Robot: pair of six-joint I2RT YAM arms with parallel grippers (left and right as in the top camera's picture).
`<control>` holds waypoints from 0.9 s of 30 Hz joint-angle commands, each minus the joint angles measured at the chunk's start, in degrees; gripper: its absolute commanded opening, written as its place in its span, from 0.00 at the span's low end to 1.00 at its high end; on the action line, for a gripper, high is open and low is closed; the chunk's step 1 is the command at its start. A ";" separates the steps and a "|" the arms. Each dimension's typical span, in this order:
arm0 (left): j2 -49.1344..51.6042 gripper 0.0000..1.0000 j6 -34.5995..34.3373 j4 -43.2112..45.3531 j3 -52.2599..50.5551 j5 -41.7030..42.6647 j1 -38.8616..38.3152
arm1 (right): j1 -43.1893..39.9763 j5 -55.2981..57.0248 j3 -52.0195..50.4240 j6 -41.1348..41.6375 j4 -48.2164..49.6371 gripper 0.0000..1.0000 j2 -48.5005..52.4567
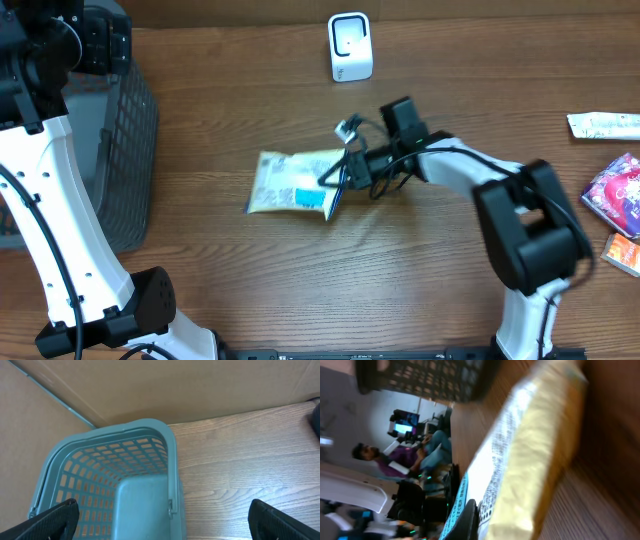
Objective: Scan the item barcode
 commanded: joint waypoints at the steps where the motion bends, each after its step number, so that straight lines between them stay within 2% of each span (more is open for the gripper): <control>1: 0.50 1.00 -0.83 0.20 -0.20 0.61 0.31 | -1.75 1.68 0.04 -5.73 0.22 0.04 -10.49; 7: 0.50 1.00 -0.83 0.20 -0.20 0.61 0.33 | -2.03 13.75 0.04 -11.98 -4.92 0.04 -16.83; 11: 0.50 1.00 -0.83 0.20 -0.20 0.61 0.31 | -2.01 18.29 0.04 -13.57 -10.58 0.04 -17.14; 16: 0.50 1.00 -0.83 0.20 -0.20 0.61 0.33 | -1.33 25.59 0.04 -20.39 -19.37 0.04 -17.14; 21: 0.50 1.00 -0.83 0.20 -0.20 0.61 0.31 | -2.16 27.41 0.02 -19.82 -24.55 0.04 -17.14; 27: 0.50 1.00 -0.83 0.20 -0.20 0.61 0.33 | -2.89 39.69 -0.02 -17.18 -32.37 0.04 -17.11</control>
